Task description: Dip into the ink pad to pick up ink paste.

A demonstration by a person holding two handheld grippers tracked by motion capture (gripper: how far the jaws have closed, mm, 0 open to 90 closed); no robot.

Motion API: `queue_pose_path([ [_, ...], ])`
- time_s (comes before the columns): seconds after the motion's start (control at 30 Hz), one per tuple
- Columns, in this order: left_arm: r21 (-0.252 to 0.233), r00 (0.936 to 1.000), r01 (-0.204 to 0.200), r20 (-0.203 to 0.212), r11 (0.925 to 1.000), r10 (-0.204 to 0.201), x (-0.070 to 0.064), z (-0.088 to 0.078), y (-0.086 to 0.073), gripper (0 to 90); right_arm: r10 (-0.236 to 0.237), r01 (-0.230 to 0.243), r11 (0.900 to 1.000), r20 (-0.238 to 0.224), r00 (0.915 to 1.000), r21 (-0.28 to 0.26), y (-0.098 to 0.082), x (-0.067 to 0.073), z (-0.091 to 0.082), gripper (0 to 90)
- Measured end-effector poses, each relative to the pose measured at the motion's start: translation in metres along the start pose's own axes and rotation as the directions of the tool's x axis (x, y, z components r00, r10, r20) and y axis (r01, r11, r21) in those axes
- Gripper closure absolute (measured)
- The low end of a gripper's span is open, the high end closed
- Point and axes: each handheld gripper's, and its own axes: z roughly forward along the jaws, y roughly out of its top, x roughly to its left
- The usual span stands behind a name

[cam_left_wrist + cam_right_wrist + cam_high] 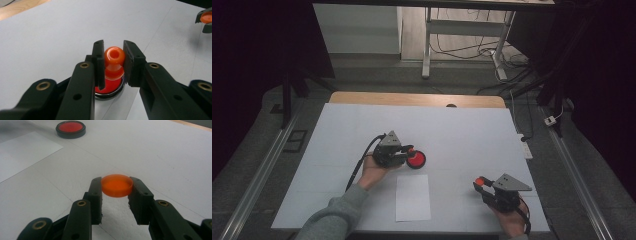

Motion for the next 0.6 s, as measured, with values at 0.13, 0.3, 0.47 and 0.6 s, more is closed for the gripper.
queue_pose_path([
  [0.13, 0.004, 0.999, -0.045, -0.002, 0.999, 0.045, -0.003, -0.0005, 0.0004, 72.3, 0.0, 0.0, 1.0, 0.001, 1.0, 0.001, 0.0001, 0.0, -0.0003, 64.4],
  [0.3, 0.006, 0.9987, -0.051, 0.005, 0.9987, 0.051, -0.0062, 0.0001, 0.0011, 72.3, -0.001, 0.001, 1.0, -0.001, 1.0, 0.003, 0.0001, 0.0, 0.0, 64.4],
  [0.47, 0.006, 0.9994, -0.034, 0.007, 0.9994, 0.034, -0.0057, -0.0003, 0.0002, 72.3, 0.0, 0.0, 1.0, -0.001, 1.0, 0.0, 0.0, 0.0, -0.0002, 64.4],
  [0.6, 0.006, 0.9997, -0.026, 0.006, 0.9996, 0.026, -0.0049, -0.0018, -0.001, 72.3, 0.001, -0.001, 1.0, -0.001, 1.0, 0.001, -0.0001, -0.0001, 0.0, 64.4],
])
